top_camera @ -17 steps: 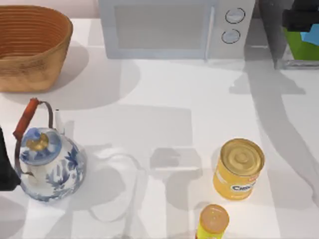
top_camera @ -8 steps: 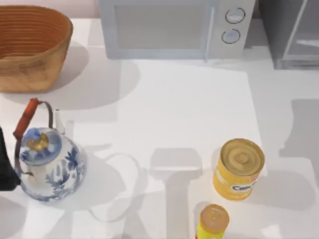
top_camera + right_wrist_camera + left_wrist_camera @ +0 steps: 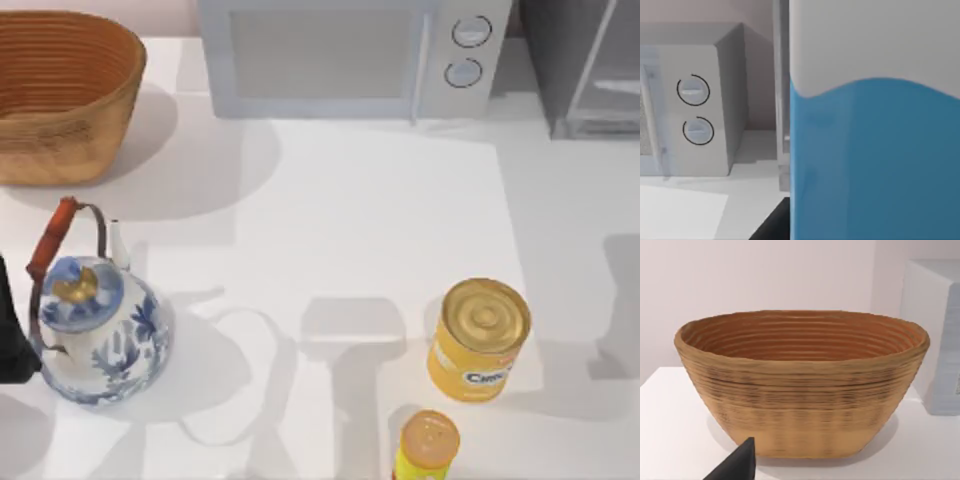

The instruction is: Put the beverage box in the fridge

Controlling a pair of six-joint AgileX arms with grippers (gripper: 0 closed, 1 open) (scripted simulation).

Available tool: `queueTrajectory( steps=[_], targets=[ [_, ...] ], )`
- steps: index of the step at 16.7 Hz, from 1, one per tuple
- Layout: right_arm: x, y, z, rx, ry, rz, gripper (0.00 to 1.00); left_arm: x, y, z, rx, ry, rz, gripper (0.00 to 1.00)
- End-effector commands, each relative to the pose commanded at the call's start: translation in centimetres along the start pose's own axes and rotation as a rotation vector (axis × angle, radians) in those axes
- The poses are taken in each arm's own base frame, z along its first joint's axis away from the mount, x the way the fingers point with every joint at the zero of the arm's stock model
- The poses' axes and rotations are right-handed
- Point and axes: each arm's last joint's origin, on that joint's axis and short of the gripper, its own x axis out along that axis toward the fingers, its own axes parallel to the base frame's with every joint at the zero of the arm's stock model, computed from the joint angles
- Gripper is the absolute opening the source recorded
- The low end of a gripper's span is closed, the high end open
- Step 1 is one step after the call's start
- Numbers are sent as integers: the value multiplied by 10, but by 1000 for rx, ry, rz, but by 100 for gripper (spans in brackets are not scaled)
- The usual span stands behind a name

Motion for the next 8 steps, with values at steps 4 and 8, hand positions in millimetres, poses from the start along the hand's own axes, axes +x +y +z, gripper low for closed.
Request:
queueTrajectory(
  steps=[4, 8],
  targets=[
    [0, 0, -2, 0, 1, 0, 0, 0, 0, 0, 0, 0, 0, 100],
    [0, 0, 8, 1, -20, 2, 0, 0, 0, 0, 0, 0, 0, 100]
  ],
)
